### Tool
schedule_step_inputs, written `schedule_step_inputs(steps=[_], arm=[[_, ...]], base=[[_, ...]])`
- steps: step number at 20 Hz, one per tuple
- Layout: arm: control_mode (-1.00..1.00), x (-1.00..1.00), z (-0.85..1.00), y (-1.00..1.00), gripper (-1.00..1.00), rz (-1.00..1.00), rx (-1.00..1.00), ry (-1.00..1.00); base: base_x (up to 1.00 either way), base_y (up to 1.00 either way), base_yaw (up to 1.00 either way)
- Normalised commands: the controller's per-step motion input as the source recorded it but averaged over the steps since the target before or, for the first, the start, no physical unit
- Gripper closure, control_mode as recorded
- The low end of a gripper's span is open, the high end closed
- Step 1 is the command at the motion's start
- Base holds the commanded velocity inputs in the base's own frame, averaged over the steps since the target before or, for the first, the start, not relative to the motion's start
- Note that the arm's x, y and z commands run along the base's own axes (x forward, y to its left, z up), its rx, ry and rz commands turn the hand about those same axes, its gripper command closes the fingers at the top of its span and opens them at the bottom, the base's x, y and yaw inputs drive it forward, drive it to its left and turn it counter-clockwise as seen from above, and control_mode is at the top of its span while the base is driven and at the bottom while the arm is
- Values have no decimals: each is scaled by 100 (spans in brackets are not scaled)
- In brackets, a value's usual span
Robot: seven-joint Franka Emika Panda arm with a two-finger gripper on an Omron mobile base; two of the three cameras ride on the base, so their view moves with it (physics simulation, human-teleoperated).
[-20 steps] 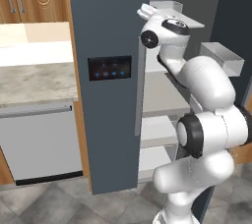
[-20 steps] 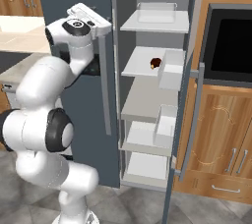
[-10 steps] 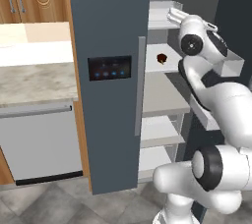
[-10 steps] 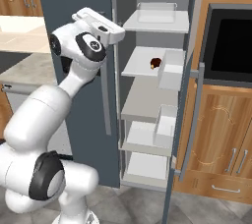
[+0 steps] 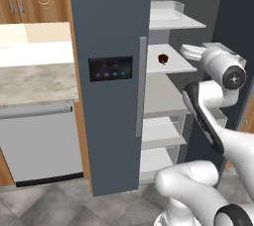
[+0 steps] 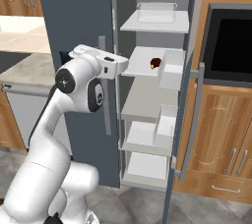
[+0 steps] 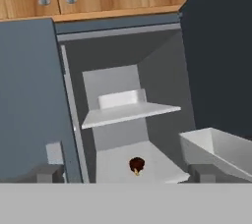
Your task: Pick up the frozen steak from the freezer, place it on any shelf in the fridge, and close the fridge and freezer doors when done.
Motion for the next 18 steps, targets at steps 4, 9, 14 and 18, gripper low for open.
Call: schedule_step_inputs(steps=[4,9,14,18], arm=[[-100,-100,-4,-3,-100,18,-13,37],[-100,-100,0,-23,-100,16,-7,31],[-100,-100,-11,-32,-100,15,-8,23],[-100,-55,-19,-6,-100,4,-7,12]], base=[[0,0,0],[0,0,0],[0,0,0],[0,0,0]])
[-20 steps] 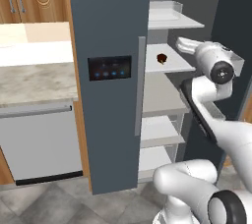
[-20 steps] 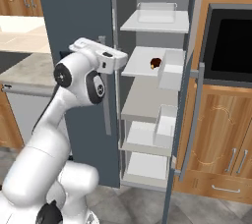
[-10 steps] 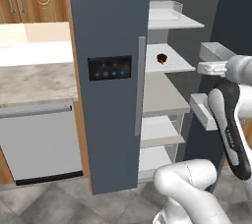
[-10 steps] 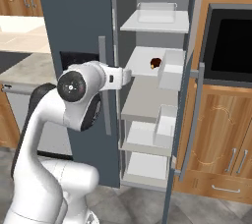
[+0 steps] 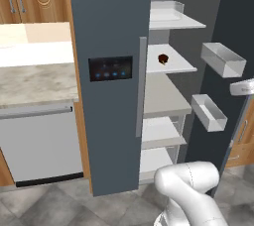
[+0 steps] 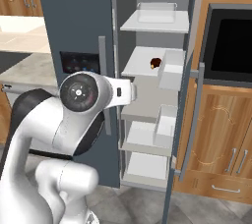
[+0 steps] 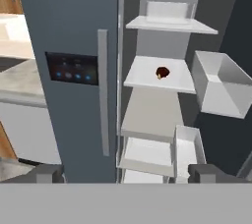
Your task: Pick up the frozen steak from the freezer, place it on any shelf in the fridge, and close the fridge and freezer doors when done.
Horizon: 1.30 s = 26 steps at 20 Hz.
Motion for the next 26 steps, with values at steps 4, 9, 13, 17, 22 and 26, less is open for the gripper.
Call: schedule_step_inputs(steps=[4,9,13,17,22,26], arm=[[-100,-9,-10,-45,-100,0,6,0],[-100,0,-4,-87,-100,0,12,0],[-100,0,-27,-100,-100,0,13,1],[-100,1,-35,-100,-100,0,12,3],[-100,17,-38,-84,-100,0,15,4],[-100,42,-58,-43,-100,0,19,6]], base=[[0,0,0],[0,0,0],[0,0,0],[0,0,0],[0,0,0],[0,0,0]])
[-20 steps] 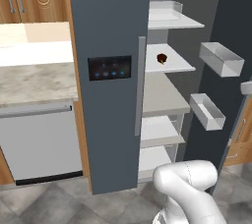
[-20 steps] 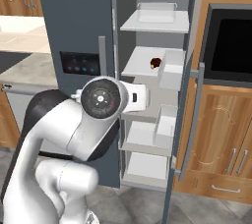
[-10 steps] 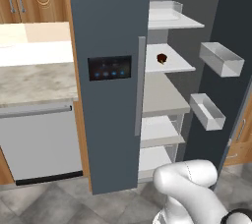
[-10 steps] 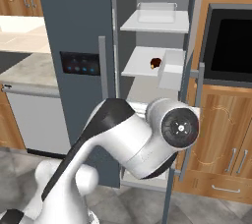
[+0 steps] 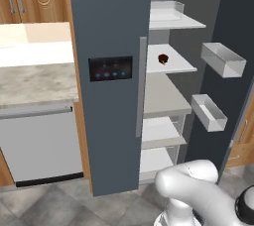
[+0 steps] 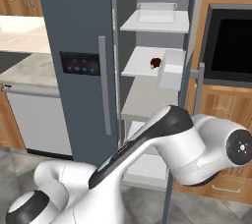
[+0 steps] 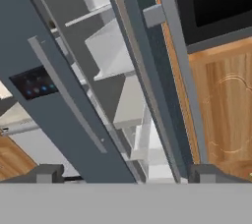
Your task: Pick up the frozen steak from the freezer, place it on any shelf in the fridge, and close the fridge and freezer doors when done.
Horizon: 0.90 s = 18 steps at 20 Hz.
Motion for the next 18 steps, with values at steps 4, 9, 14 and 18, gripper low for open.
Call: schedule_step_inputs(steps=[4,9,14,18], arm=[[-100,65,-42,-33,-100,0,18,4],[-100,64,-25,-33,-100,3,3,0],[-100,59,-29,-13,-100,1,0,0],[-100,56,-31,-35,-100,0,0,0]], base=[[0,0,0],[0,0,0],[0,0,0],[0,0,0]])
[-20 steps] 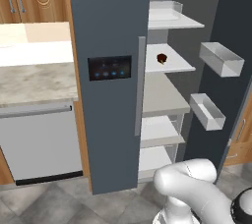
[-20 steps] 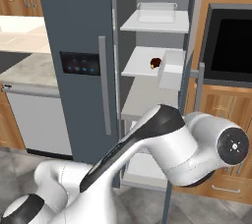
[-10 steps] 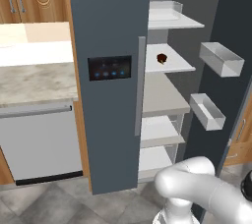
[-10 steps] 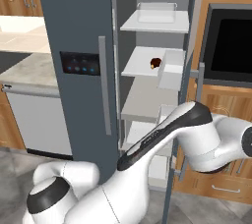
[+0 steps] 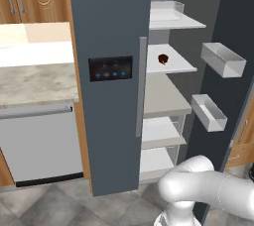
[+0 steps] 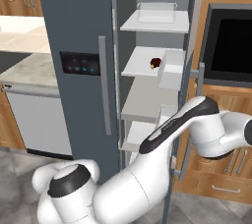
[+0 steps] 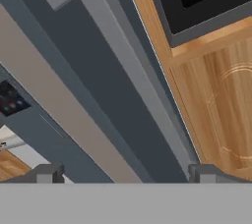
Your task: Pick up the frozen steak from the freezer, place it on any shelf in the fridge, and close the fridge and freezer doors when done.
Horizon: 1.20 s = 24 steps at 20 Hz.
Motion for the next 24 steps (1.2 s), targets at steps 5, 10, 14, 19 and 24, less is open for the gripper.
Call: schedule_step_inputs(steps=[5,10,14,19,24], arm=[[-100,35,-7,-25,-100,0,0,0],[-100,32,0,0,-100,0,0,0],[-100,31,-6,0,-100,0,0,0],[-100,32,-9,0,-100,0,0,0],[-100,29,-8,0,-100,0,0,0]], base=[[0,0,0],[0,0,0],[0,0,0],[0,0,0],[0,0,0]])
